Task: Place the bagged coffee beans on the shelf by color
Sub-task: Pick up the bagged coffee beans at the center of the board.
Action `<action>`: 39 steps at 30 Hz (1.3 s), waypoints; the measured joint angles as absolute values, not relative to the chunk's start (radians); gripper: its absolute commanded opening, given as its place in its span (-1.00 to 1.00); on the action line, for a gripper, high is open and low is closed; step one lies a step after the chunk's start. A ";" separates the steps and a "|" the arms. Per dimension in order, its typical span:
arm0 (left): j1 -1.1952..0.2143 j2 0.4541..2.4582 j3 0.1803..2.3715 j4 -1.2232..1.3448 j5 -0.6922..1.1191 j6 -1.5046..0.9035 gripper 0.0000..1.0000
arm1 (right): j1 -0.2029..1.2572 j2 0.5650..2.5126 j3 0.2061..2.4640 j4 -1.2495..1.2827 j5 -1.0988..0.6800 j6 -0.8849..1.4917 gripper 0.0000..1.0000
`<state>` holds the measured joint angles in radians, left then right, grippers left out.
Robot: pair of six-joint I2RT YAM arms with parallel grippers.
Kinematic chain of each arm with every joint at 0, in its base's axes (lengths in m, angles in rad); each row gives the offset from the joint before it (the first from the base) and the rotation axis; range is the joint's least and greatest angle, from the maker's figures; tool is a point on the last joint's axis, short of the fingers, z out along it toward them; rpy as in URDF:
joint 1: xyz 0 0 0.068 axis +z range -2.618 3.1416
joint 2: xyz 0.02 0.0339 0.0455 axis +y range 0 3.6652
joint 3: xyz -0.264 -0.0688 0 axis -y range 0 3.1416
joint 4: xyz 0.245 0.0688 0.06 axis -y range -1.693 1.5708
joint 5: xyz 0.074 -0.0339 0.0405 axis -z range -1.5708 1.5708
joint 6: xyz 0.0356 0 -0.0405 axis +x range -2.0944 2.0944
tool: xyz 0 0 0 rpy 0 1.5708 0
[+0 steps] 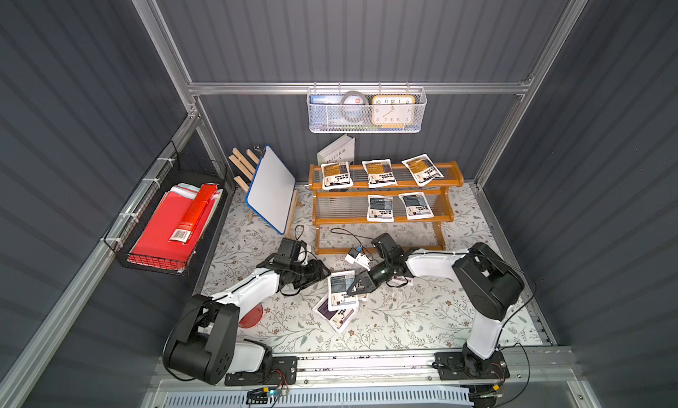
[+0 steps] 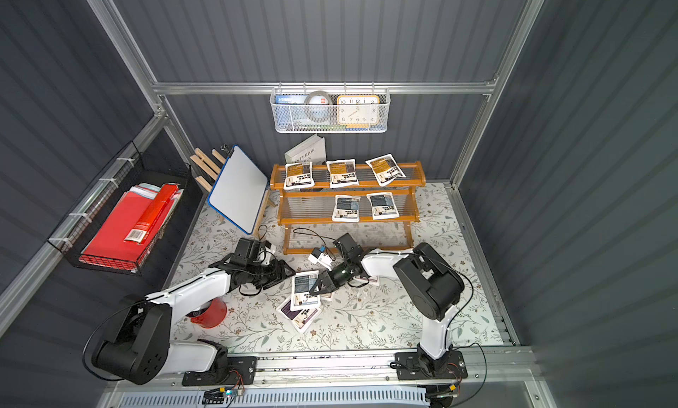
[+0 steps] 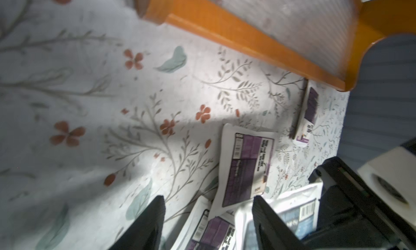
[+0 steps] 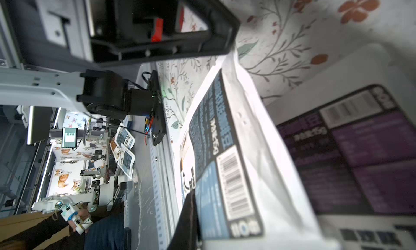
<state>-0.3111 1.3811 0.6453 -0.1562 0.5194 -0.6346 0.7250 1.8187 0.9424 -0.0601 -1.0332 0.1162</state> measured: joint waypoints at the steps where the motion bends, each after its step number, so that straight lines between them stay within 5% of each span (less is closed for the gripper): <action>1: -0.307 1.387 0.645 -0.132 0.550 -0.631 0.33 | 0.725 1.808 0.944 -0.071 -1.048 0.099 -1.00; 14: -0.297 1.425 0.635 0.063 0.869 -0.604 0.26 | 0.726 1.859 1.007 -0.193 -1.056 -0.007 -0.98; 39: -0.294 1.511 0.633 0.072 0.762 -0.560 0.16 | 0.689 1.868 1.061 -0.217 -1.057 -0.027 -0.96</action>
<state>-0.2935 1.5112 0.6327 0.0723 0.7616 -0.5598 0.6888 1.8675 1.0611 -0.2173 -1.0569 -0.0269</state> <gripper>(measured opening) 0.596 0.057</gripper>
